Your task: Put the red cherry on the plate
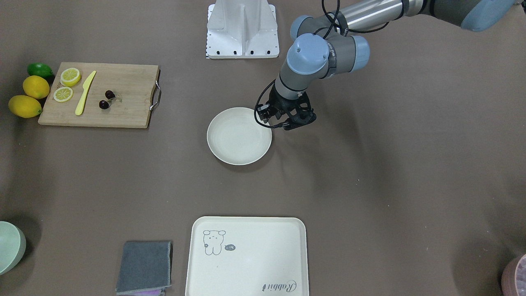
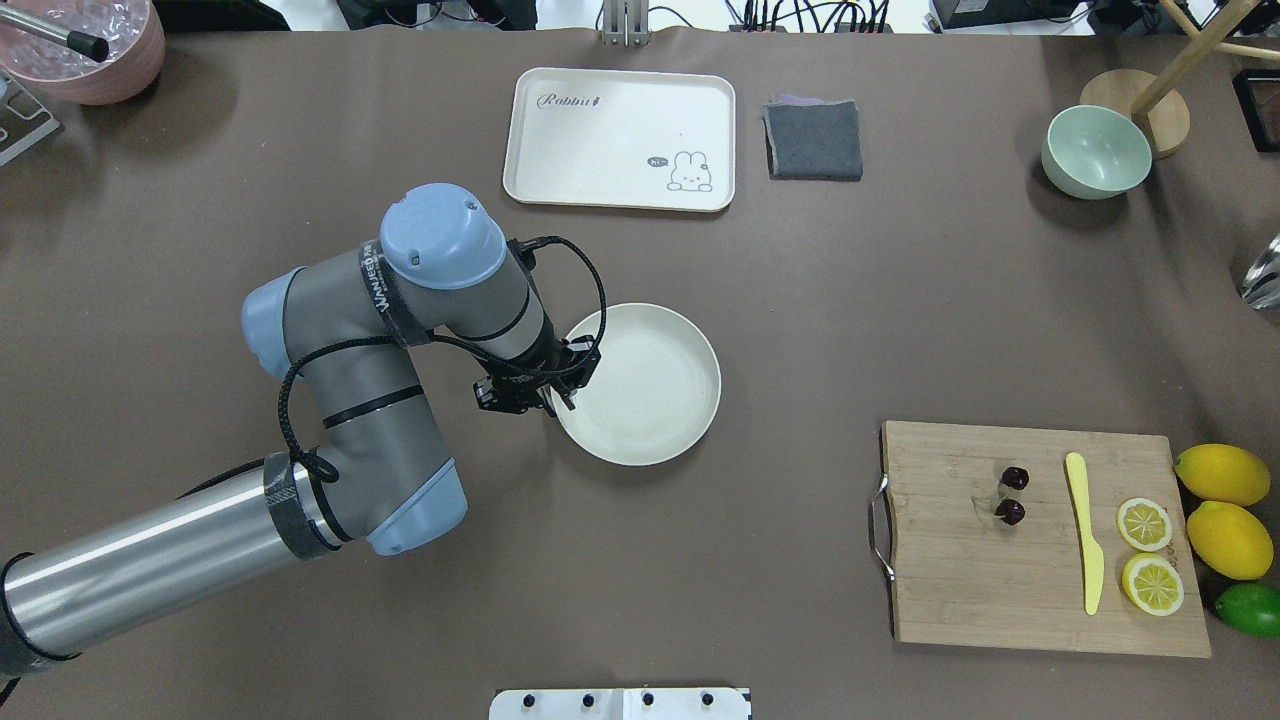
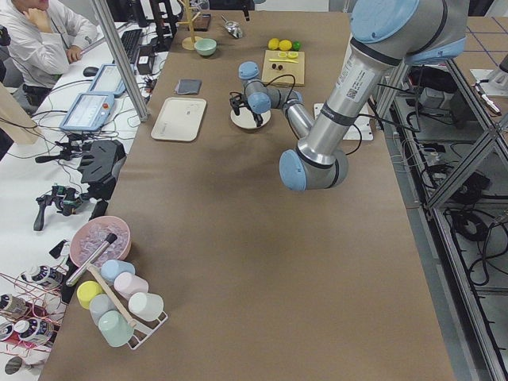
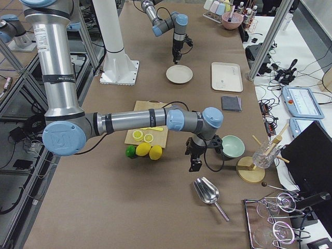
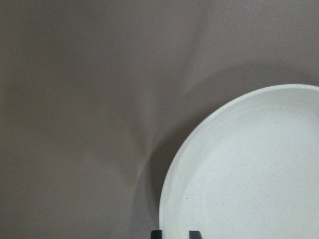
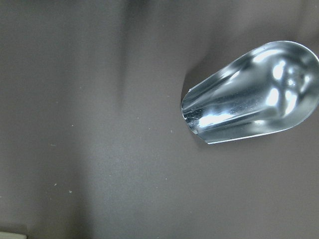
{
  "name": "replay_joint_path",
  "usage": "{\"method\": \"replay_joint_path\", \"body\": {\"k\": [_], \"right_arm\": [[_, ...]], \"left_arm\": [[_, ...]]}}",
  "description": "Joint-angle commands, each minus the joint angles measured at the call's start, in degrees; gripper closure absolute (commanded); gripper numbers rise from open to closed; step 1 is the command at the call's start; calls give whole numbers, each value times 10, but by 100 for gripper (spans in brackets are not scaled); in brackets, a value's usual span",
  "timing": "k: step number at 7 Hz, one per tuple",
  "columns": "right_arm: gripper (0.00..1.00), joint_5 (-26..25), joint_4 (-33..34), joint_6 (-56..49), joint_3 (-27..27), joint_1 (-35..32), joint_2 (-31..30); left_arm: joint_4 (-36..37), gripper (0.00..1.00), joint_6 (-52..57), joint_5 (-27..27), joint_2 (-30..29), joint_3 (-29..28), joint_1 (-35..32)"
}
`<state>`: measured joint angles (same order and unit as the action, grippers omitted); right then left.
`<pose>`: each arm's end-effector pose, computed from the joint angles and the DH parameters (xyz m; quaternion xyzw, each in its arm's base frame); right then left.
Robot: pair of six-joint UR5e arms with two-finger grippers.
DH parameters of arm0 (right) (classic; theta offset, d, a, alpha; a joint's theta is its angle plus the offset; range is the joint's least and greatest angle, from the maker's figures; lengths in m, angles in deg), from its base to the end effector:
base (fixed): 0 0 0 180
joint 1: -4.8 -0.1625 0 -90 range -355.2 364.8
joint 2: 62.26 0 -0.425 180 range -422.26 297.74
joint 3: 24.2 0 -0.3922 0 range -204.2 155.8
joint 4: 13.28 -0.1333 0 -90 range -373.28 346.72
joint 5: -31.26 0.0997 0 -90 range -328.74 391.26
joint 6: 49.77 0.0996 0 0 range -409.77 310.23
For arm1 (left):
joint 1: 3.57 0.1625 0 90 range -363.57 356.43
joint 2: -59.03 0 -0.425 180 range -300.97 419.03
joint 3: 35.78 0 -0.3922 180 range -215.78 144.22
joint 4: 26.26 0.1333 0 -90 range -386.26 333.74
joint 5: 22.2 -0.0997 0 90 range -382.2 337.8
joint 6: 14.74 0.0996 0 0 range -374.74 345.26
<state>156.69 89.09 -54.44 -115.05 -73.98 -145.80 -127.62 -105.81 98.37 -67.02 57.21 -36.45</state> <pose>-0.0288 -0.5336 0.6245 -0.0593 -0.3011 -0.1182 0.9444 0.5299 -0.4409 0.2369 -0.1168 0.4604 -0.1475 0.8676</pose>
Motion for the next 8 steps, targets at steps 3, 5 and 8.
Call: {"method": "replay_joint_path", "body": {"k": [3,5,8], "right_arm": [[0,25,-5,39,-7,10,0],[0,52,-8,41,-11,10,0],[0,56,-8,41,-20,10,0]], "left_arm": [[66,2,180,32,101,73,-103],[109,2,364,33,151,82,-175],[186,2,595,34,176,63,-247]]}}
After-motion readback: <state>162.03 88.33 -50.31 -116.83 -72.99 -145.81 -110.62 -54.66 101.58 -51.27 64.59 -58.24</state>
